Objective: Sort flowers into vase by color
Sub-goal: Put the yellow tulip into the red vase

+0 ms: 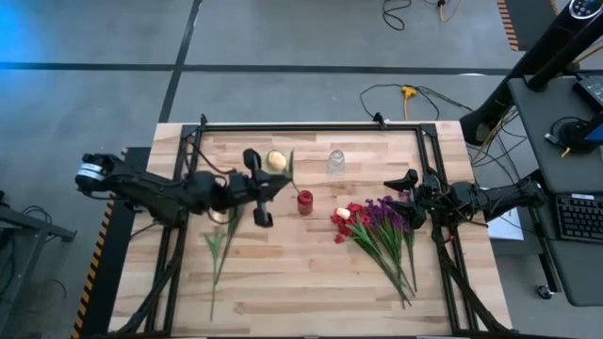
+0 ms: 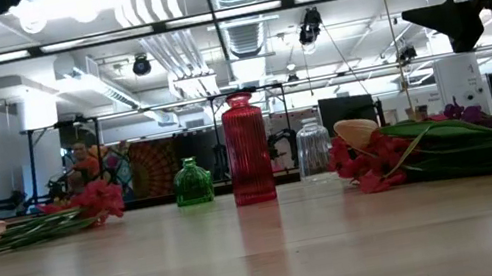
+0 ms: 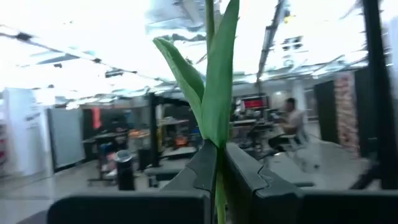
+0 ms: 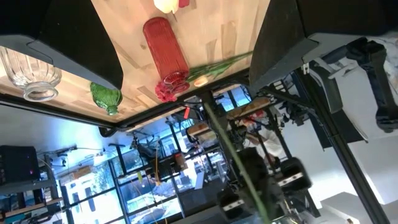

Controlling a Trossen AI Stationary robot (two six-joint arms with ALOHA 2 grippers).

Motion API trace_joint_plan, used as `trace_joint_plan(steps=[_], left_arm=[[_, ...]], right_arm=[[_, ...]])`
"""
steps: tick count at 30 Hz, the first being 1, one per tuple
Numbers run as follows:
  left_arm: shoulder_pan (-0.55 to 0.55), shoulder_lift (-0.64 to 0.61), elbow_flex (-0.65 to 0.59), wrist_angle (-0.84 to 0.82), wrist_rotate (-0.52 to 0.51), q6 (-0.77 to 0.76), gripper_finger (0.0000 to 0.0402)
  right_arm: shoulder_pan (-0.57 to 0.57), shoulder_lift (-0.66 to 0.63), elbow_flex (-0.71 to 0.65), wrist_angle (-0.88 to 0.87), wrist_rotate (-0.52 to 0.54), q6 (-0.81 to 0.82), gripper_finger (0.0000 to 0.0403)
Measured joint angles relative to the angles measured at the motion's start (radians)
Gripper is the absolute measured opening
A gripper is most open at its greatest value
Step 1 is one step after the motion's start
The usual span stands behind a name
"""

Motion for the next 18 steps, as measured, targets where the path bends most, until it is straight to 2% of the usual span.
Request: trace_joint_plan(steps=[7, 18], left_arm=[[0.090, 0.040, 0.003, 0.004, 0.001, -0.083, 0.0001], [0.117, 0.076, 0.016, 0.000, 0.001, -0.102, 0.0001]], right_arm=[[0.000, 0.000, 0.000, 0.000, 0.008, 0.000, 0.0341], [0.000, 0.000, 0.000, -0.001, 0.008, 0.000, 0.0341]])
